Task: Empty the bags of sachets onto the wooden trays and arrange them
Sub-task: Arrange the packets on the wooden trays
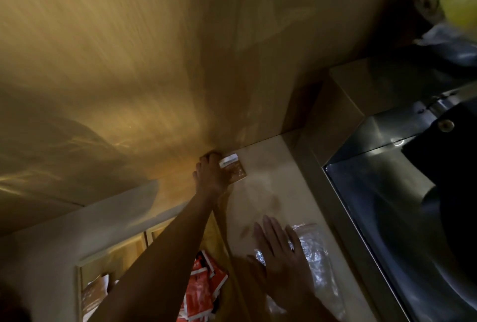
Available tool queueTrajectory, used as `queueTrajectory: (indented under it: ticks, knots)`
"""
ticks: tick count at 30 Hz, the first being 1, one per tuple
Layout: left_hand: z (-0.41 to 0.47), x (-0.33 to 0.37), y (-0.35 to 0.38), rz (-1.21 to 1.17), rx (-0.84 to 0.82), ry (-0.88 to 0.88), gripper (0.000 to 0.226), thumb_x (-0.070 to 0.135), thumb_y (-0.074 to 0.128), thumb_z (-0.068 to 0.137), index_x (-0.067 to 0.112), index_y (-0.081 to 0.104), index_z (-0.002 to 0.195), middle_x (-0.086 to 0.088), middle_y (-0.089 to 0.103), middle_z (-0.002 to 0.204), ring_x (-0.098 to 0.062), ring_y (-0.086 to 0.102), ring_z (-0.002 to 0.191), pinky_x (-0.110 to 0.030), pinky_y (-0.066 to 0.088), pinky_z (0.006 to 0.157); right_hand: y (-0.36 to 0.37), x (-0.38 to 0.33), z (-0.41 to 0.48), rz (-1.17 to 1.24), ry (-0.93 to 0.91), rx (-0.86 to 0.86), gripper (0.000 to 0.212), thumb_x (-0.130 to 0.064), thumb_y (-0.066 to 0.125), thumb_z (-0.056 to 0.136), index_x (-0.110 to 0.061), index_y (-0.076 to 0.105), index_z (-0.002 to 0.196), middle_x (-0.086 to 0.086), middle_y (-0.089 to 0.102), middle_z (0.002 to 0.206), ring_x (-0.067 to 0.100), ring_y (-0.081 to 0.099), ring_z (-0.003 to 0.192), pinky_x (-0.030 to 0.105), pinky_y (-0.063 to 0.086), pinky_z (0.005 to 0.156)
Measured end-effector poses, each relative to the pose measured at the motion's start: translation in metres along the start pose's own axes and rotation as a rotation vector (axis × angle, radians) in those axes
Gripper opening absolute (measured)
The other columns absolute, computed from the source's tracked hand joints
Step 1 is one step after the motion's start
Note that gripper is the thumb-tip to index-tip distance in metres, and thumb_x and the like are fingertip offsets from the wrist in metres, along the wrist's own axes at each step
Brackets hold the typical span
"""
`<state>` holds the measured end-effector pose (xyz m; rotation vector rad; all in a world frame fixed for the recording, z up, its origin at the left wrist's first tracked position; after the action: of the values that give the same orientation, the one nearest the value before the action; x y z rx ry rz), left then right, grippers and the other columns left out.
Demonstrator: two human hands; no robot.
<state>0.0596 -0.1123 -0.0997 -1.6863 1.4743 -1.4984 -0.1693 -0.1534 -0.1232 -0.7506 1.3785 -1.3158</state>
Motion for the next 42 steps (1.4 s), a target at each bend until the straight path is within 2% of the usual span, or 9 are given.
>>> queueTrajectory:
  ticks: [7,9,11,19,28,32,35,39,42]
  knots:
    - [-0.017,-0.022,-0.006,-0.178,0.044,-0.120,0.029,0.031,0.059,0.085,0.015,0.067,0.108,-0.014,0.066,0.118,-0.035,0.059,0.109,-0.043,0.049,0.092,0.000,0.000,0.001,-0.012,0.021,-0.111,0.057,-0.054,0.038,0.089,-0.017,0.052,0.131,0.007,0.052,0.139,0.017,0.038,0.133,0.041,0.028,0.108]
    - [-0.032,-0.021,-0.013,-0.472,0.036,-0.109,0.013,0.026,0.060,0.087,0.013,0.064,0.086,-0.011,0.069,0.091,-0.029,0.063,0.089,-0.038,0.050,0.080,-0.001,0.000,0.001,-0.029,0.033,-0.174,0.059,-0.054,0.029,0.091,-0.017,0.050,0.132,0.007,0.050,0.140,0.018,0.035,0.133,0.039,0.018,0.111]
    - [-0.052,-0.019,-0.030,-0.684,0.068,-0.085,0.026,0.019,0.061,0.088,0.016,0.050,0.064,-0.004,0.055,0.066,-0.022,0.054,0.069,-0.034,0.043,0.068,-0.003,-0.001,0.002,-0.035,0.050,-0.211,0.061,-0.053,0.024,0.092,-0.017,0.048,0.133,0.008,0.050,0.140,0.020,0.041,0.133,0.038,0.012,0.112]
    - [-0.160,-0.081,-0.088,-1.063,0.222,-0.182,0.027,0.001,0.056,0.089,0.012,0.049,0.065,-0.004,0.055,0.053,0.002,0.051,0.035,-0.011,0.043,0.039,-0.007,-0.005,0.001,-0.067,0.047,-0.211,0.057,-0.049,0.033,0.091,-0.012,0.052,0.129,0.015,0.055,0.135,0.026,0.050,0.126,0.045,0.034,0.105]
    - [-0.278,-0.215,-0.059,-1.161,0.549,-0.638,0.022,0.002,0.057,0.089,0.008,0.052,0.068,-0.015,0.056,0.067,-0.022,0.055,0.057,-0.022,0.051,0.044,-0.007,-0.007,-0.001,-0.120,0.062,-0.277,0.071,-0.056,0.010,0.091,-0.014,0.049,0.132,0.013,0.052,0.138,0.026,0.047,0.129,0.043,0.024,0.104]
    - [-0.293,-0.232,-0.023,-1.228,0.501,-0.789,0.013,0.002,0.053,0.091,0.001,0.054,0.078,-0.018,0.055,0.063,-0.020,0.055,0.044,-0.020,0.049,0.036,-0.007,-0.008,-0.001,-0.069,0.092,-0.279,0.076,-0.057,0.005,0.090,-0.012,0.052,0.129,0.014,0.054,0.136,0.029,0.050,0.126,0.042,0.023,0.103]
    - [-0.295,-0.233,-0.006,-1.224,0.424,-0.835,0.017,0.009,0.055,0.091,-0.007,0.058,0.097,-0.021,0.061,0.069,-0.023,0.057,0.049,-0.027,0.050,0.045,-0.007,-0.009,-0.001,-0.070,0.079,-0.270,0.080,-0.058,0.002,0.089,-0.011,0.053,0.128,0.016,0.055,0.134,0.031,0.051,0.125,0.045,0.030,0.102]
    - [-0.299,-0.240,-0.010,-1.077,0.451,-0.853,0.024,0.018,0.060,0.089,-0.004,0.062,0.097,-0.023,0.065,0.076,-0.024,0.056,0.057,-0.029,0.046,0.049,-0.007,-0.010,0.000,-0.062,0.064,-0.262,0.078,-0.059,0.007,0.089,-0.010,0.050,0.131,0.016,0.051,0.138,0.032,0.046,0.129,0.048,0.034,0.104]
    - [-0.306,-0.243,-0.024,-0.840,0.547,-0.883,0.025,0.030,0.060,0.086,0.006,0.060,0.093,-0.023,0.067,0.093,-0.034,0.063,0.078,-0.041,0.055,0.067,-0.007,-0.009,0.000,-0.078,0.047,-0.291,0.068,-0.057,0.018,0.089,-0.017,0.029,0.143,0.009,0.028,0.154,0.024,0.023,0.143,0.044,0.017,0.114]
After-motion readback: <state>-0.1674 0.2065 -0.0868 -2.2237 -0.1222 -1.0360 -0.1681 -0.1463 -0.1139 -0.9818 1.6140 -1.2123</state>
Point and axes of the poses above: each hand's wrist, its own z-axis towards the middle knuckle, its own y-axis out of the palm, x = y × z, the point moved 5 cm from there along z, towards the middle knuckle
